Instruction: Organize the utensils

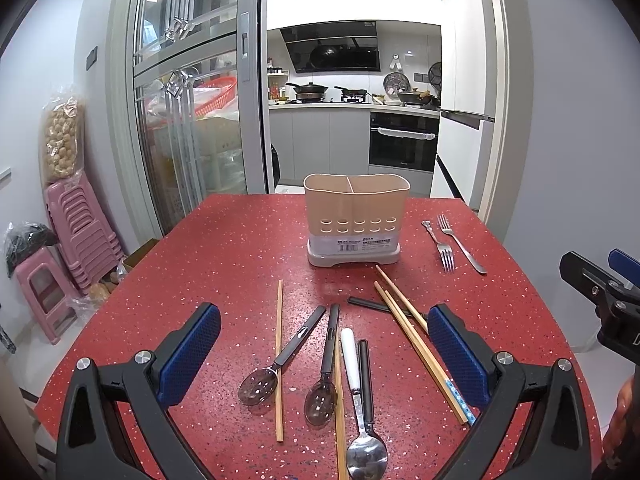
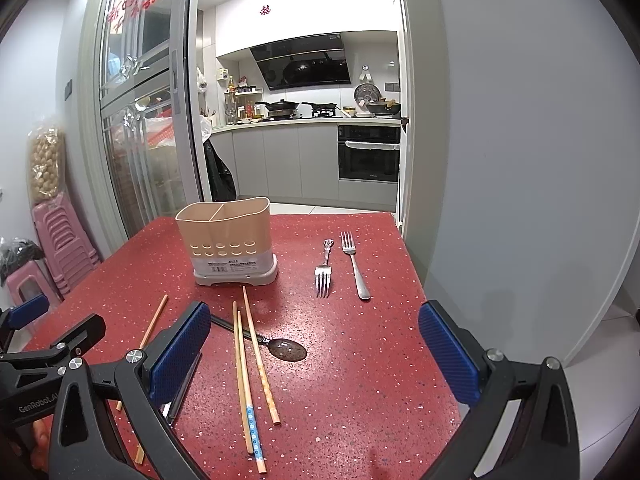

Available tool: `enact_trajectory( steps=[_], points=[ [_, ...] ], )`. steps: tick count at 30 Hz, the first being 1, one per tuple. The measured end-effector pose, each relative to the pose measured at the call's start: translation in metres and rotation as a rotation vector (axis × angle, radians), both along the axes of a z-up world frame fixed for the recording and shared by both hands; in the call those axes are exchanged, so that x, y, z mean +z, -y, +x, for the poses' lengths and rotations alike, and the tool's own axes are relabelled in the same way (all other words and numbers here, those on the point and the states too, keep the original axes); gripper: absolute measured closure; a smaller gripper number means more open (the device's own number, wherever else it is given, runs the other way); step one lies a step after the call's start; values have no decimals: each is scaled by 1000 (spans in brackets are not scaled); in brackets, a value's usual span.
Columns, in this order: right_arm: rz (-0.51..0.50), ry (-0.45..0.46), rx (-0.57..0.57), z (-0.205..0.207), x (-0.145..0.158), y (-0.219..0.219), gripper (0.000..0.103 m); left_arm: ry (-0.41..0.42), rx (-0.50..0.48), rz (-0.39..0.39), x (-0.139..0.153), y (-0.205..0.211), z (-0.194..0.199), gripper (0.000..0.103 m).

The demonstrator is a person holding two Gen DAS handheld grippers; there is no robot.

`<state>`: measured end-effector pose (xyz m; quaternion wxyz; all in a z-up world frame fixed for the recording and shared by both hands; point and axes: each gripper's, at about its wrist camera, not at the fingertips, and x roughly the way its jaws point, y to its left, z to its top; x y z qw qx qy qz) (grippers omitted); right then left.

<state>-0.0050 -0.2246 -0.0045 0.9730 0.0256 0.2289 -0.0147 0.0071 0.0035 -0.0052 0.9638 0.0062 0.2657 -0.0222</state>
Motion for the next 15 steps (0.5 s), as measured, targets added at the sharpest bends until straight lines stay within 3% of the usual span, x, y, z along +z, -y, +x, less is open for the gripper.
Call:
enact_trajectory(
  steps=[15],
  points=[
    [0, -11, 4, 4, -3, -5, 0, -38, 22, -8, -9, -6, 11, 0]
  ],
)
